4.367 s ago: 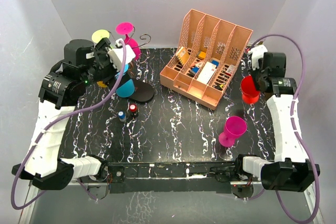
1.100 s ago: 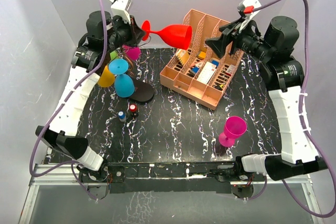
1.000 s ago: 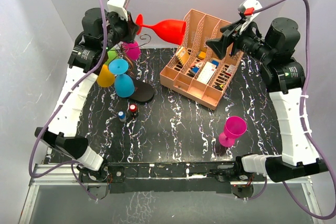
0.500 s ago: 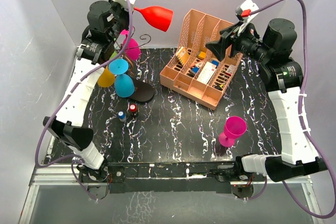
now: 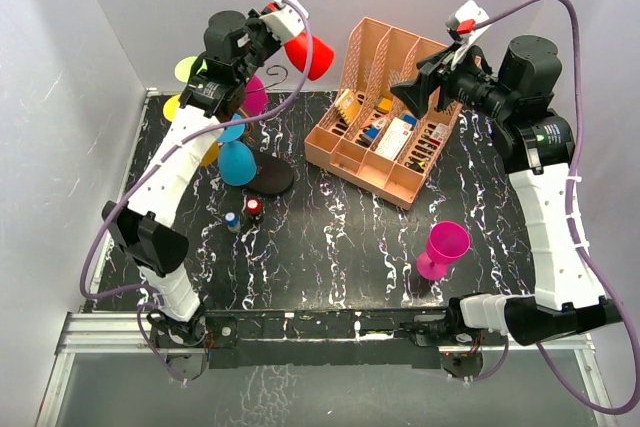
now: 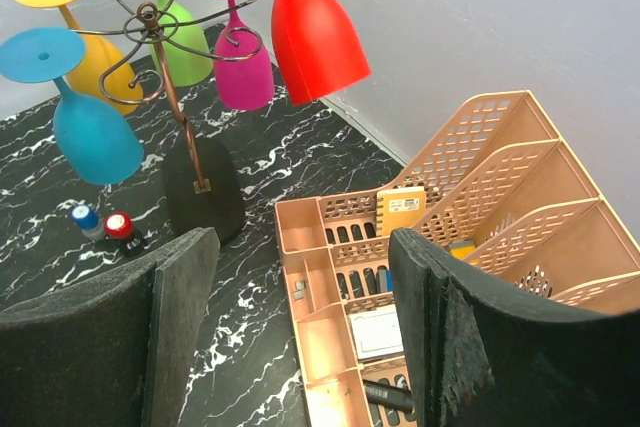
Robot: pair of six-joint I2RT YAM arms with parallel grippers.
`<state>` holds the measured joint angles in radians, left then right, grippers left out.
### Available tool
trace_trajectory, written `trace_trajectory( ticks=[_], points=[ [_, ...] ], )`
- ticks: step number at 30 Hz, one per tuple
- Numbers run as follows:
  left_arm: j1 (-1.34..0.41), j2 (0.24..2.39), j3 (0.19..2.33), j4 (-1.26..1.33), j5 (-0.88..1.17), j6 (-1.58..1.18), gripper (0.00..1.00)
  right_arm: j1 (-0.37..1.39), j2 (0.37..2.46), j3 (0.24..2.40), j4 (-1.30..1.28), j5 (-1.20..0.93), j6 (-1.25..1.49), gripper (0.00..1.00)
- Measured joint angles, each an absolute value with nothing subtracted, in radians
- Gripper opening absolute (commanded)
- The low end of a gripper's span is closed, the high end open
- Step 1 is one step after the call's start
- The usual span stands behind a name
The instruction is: Place the wine glass upside down on the wine glass rack
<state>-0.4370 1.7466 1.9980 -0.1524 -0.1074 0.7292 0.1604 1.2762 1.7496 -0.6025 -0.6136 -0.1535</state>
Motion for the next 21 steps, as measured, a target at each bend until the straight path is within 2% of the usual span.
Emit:
trace_trajectory(
  ticks=[21],
  points=[
    [-0.478, 1.76, 1.806, -0.103, -0.143, 1.004, 0.0, 0.16, 1.282, 1.704, -0.602, -0.653, -0.154, 0.77]
  ],
)
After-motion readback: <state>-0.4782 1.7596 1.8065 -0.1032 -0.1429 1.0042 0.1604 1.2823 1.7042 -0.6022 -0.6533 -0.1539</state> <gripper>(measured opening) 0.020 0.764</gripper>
